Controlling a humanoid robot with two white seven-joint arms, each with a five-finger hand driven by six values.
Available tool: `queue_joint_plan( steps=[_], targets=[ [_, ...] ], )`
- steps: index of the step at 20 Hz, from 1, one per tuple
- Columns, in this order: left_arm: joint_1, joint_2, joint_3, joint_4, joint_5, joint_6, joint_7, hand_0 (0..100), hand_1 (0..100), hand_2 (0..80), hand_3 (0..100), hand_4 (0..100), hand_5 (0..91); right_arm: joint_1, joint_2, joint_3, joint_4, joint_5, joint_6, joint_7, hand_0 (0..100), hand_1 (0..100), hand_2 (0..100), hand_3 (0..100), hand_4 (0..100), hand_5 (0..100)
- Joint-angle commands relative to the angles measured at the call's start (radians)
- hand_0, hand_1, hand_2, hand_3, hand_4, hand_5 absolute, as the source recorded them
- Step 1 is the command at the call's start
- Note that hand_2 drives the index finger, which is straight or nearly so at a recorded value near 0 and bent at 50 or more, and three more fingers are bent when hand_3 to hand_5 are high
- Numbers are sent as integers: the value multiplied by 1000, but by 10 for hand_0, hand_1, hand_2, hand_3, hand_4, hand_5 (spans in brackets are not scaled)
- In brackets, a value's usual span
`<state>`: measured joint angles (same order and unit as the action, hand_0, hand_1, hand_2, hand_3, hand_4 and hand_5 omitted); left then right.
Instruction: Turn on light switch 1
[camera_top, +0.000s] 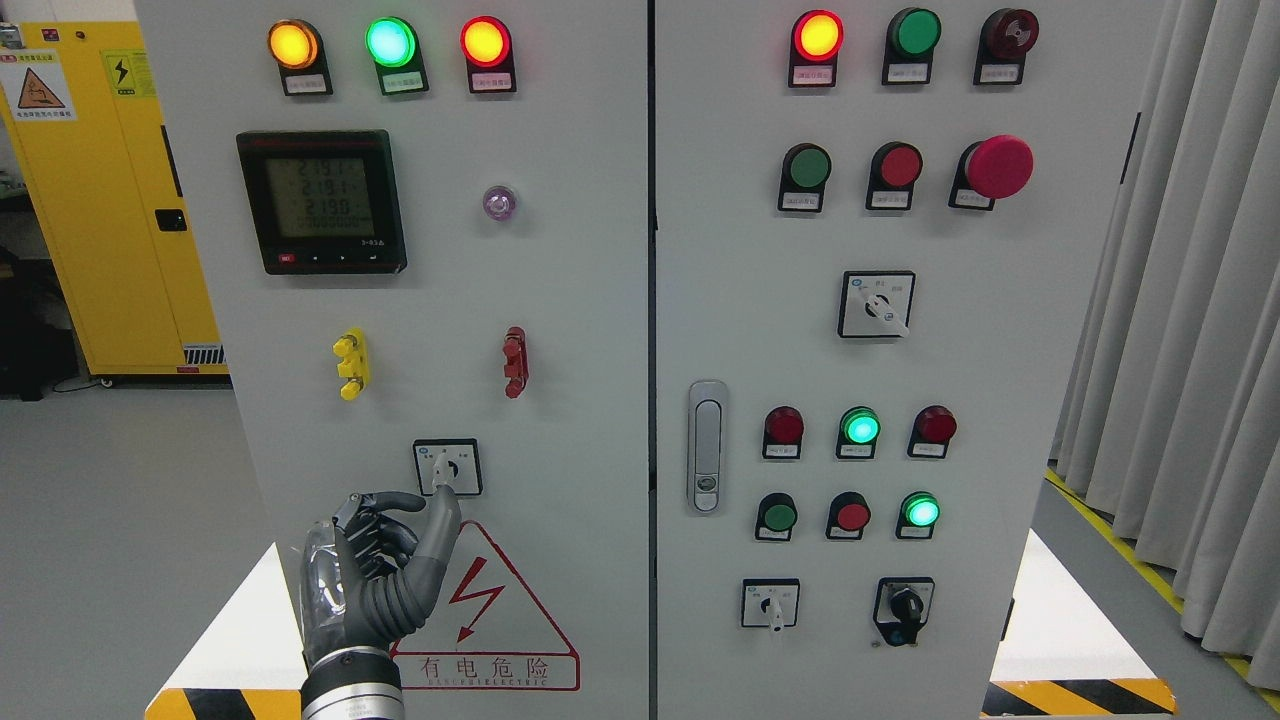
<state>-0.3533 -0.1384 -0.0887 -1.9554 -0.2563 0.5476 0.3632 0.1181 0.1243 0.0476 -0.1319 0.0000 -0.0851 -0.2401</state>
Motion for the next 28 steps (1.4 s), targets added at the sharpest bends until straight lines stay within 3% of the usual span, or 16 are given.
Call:
queue_joint_plan(
  steps=[1, 28],
  targets=[
    [-15, -4, -3, 16, 0, 11, 0, 244, 647, 544, 902, 908, 882, 0, 0, 0, 0, -29, 1, 1, 0, 500, 40, 0, 0, 0],
    [-33, -9, -11, 46, -20, 34, 0, 260, 642, 563, 912, 922, 889, 0, 0, 0, 0, -29, 1, -1, 0, 500, 40, 0, 0, 0]
  ],
)
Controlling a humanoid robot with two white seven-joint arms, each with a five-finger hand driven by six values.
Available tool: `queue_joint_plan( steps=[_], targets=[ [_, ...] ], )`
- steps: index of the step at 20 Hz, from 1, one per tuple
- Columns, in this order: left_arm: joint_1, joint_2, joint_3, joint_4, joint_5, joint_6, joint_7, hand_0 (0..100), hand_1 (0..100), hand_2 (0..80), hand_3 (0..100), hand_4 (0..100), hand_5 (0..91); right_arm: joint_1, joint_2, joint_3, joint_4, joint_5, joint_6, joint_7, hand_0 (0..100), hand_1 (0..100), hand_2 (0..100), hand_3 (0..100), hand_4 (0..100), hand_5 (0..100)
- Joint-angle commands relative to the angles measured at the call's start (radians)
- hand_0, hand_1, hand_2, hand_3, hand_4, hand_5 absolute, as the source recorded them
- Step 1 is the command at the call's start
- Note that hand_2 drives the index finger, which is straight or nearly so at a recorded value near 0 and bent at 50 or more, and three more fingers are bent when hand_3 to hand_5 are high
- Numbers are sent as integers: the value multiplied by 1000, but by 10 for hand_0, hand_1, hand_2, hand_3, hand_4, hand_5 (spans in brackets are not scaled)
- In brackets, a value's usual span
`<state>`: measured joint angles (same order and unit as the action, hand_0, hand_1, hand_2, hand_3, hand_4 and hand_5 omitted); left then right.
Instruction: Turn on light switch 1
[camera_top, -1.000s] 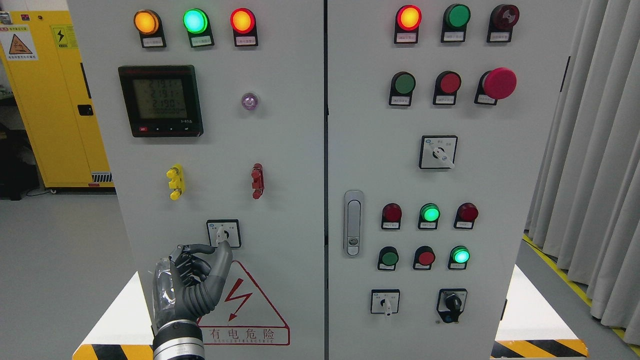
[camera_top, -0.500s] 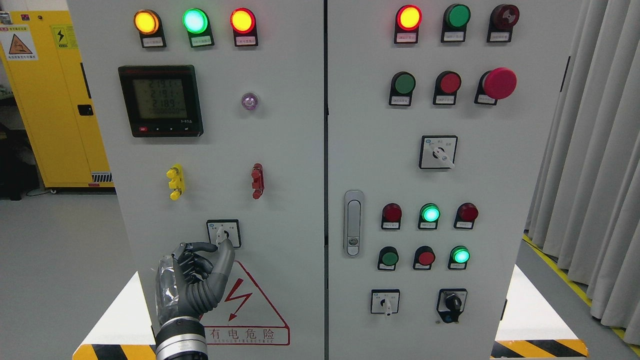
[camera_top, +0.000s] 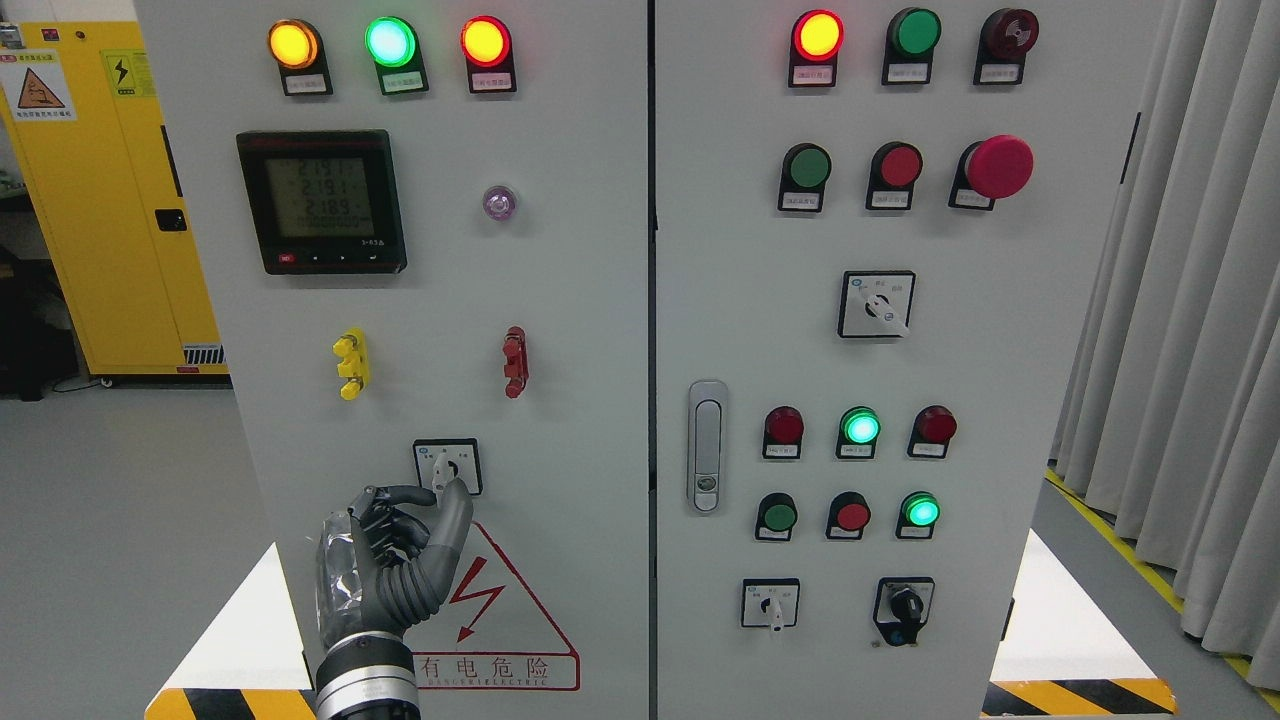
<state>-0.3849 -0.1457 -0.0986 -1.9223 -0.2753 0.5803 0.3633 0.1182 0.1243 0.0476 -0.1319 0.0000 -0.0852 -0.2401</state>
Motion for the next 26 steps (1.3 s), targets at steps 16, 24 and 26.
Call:
queue_joint_plan(
  steps=[16, 24, 26],
  targets=[
    [-20, -3, 0, 20, -1, 4, 5, 257, 624, 567, 917, 924, 890, 0, 0, 0, 0, -29, 1, 1, 0, 500, 40, 0, 0, 0],
    [-29, -3, -1, 28, -1, 3, 13, 301, 621, 576, 918, 926, 892, 0, 0, 0, 0, -29, 1, 1, 0, 500, 40, 0, 0, 0],
    [-31, -3, -1, 28, -1, 3, 13, 309, 620, 577, 918, 926, 892, 0, 0, 0, 0, -29, 1, -1, 0, 500, 40, 0, 0, 0]
  ],
)
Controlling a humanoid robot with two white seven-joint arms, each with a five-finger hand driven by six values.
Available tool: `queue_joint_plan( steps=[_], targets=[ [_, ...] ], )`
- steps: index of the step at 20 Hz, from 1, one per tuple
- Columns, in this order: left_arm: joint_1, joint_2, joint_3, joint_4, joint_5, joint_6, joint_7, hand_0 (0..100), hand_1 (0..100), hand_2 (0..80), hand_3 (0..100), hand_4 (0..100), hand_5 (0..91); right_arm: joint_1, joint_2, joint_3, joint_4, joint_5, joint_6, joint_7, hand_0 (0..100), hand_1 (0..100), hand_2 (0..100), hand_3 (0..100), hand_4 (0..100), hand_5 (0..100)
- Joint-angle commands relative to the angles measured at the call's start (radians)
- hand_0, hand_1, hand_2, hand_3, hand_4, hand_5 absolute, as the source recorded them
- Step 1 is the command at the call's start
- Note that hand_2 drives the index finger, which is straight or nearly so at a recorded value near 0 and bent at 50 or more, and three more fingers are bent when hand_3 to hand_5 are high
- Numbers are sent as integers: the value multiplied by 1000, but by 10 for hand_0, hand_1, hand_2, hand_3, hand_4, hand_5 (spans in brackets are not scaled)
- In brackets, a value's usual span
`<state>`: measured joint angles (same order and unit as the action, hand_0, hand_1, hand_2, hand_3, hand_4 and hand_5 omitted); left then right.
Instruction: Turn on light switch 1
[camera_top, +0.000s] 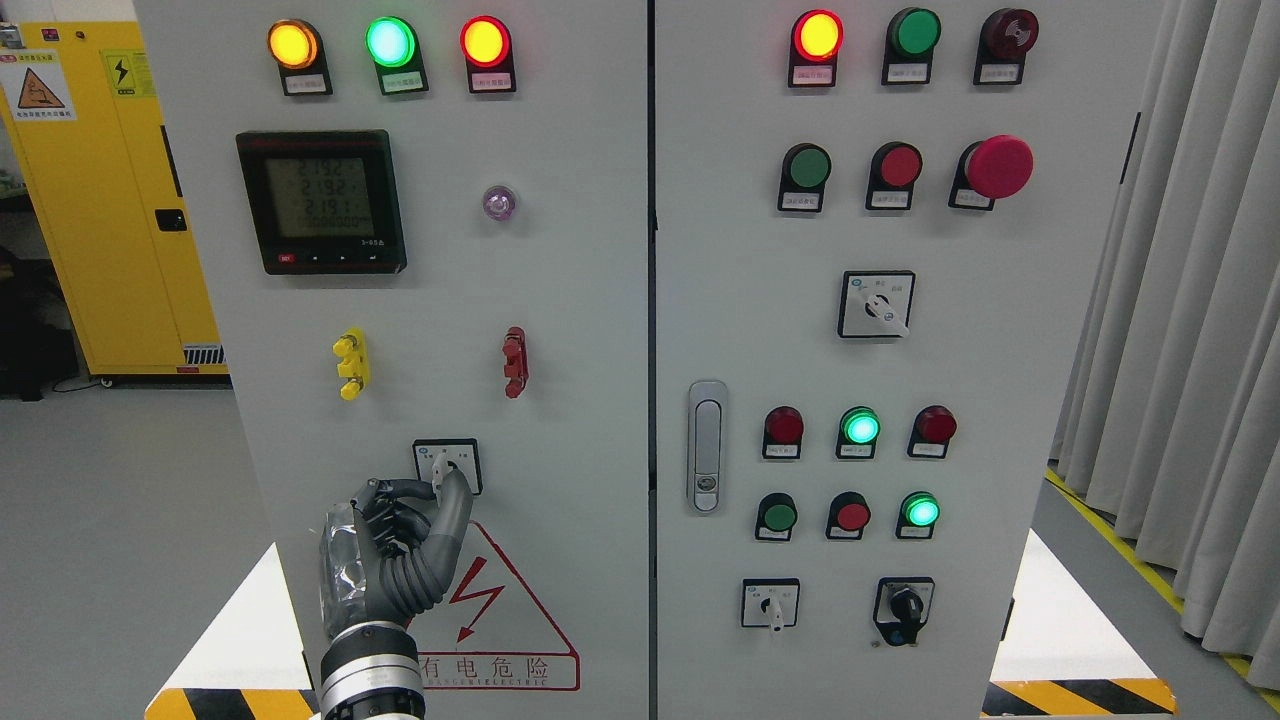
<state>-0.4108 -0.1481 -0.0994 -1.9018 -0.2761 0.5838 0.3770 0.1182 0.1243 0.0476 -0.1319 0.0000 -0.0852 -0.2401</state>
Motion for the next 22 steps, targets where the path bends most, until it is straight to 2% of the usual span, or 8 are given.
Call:
queue_joint_plan(
  steps=[1, 22],
  targets=[
    [-3, -1, 0, 7, 0, -1, 0, 309, 620, 577, 918, 926, 892, 0, 0, 0, 0, -29, 1, -1, 0, 500, 40, 0, 0, 0],
    [-16, -1, 0, 21, 0, -1, -1, 317, 607, 591, 922, 928, 891, 0, 0, 0, 0, -29, 1, -1, 0, 500, 40, 0, 0, 0]
  ],
)
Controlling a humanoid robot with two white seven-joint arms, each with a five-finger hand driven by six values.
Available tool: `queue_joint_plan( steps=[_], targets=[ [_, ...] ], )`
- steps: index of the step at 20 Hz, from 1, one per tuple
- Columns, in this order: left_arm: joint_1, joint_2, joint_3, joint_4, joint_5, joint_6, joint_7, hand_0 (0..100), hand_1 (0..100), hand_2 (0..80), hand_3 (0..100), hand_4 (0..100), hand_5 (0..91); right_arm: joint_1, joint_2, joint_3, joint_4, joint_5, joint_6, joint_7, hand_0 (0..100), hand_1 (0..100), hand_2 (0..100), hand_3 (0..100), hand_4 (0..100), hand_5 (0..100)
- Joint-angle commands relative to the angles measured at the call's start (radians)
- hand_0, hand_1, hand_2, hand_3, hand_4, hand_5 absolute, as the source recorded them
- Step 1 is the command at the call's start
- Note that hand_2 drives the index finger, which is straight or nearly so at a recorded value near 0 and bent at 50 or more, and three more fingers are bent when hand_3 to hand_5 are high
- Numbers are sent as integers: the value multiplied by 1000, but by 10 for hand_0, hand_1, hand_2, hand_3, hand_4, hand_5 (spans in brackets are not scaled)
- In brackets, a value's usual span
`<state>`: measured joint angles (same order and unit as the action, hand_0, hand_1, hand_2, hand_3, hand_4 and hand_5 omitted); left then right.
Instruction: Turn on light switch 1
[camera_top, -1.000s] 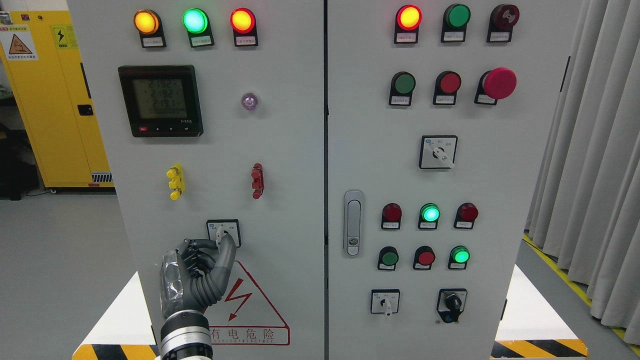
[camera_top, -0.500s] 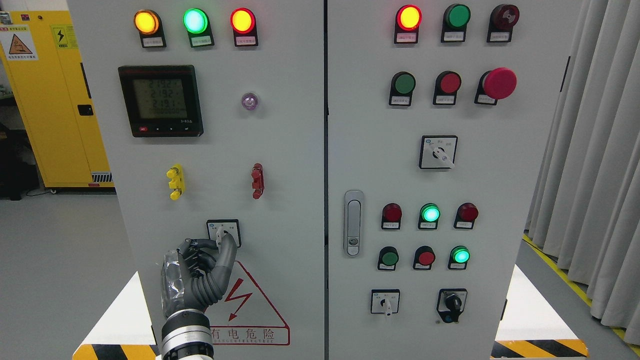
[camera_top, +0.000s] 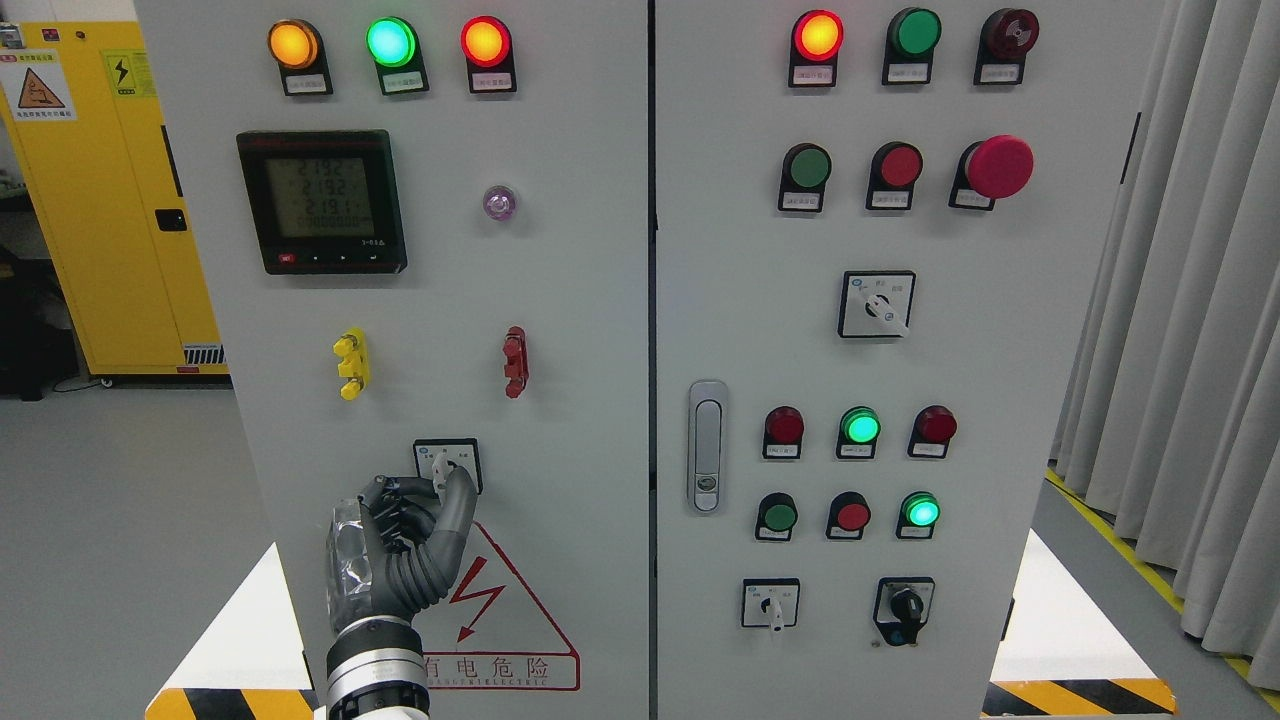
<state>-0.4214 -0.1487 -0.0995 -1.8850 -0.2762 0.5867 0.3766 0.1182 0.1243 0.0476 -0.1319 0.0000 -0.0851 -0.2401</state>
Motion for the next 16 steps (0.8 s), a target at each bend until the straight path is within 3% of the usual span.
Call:
queue_joint_plan(
  steps=[1, 14, 16],
  targets=[
    [-5, 0, 0, 4, 0, -4, -1, 328, 598, 592, 922, 928, 891, 0, 0, 0, 0, -29, 1, -1, 0, 500, 40, 0, 0, 0],
    [-5, -2, 0, 4, 2, -4, -1, 411, 574, 594, 926, 929, 891, 1, 0, 0, 0, -29, 1, 1, 0, 500, 40, 0, 0, 0],
    [-5, 0, 0, 4, 2, -4, -1, 479, 575, 595, 926, 929, 891, 0, 0, 0, 0, -29, 1, -1, 0, 500, 40, 0, 0, 0]
  ],
)
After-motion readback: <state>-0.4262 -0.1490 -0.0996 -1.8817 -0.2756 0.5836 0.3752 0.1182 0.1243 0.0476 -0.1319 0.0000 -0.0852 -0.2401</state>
